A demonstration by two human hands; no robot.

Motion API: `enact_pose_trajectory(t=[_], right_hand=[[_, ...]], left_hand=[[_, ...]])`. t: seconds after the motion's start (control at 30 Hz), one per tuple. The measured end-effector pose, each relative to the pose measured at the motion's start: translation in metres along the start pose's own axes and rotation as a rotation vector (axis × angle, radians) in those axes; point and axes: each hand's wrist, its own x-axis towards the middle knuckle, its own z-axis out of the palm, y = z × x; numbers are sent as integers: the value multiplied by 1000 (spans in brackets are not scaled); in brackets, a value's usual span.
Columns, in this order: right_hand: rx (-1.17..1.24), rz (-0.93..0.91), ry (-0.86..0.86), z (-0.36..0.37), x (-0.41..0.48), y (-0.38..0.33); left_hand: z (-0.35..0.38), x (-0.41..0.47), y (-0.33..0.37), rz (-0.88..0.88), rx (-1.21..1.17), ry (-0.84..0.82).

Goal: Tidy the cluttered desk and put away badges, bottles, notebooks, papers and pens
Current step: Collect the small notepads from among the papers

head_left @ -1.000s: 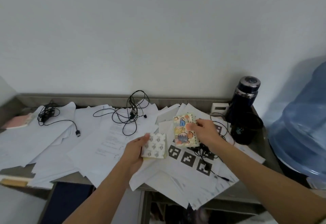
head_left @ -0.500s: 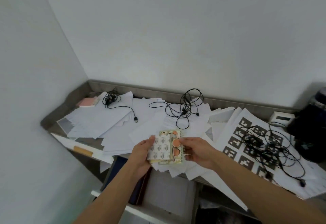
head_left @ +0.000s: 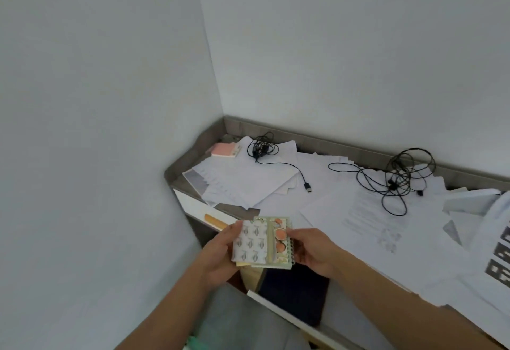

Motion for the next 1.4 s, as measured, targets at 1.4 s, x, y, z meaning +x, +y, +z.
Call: enact_pose_trajectory(t=[1.4], right_hand=[[-1953,-666,296,161,367,-188]], left_hand=[[-117,192,136,133,138,430]])
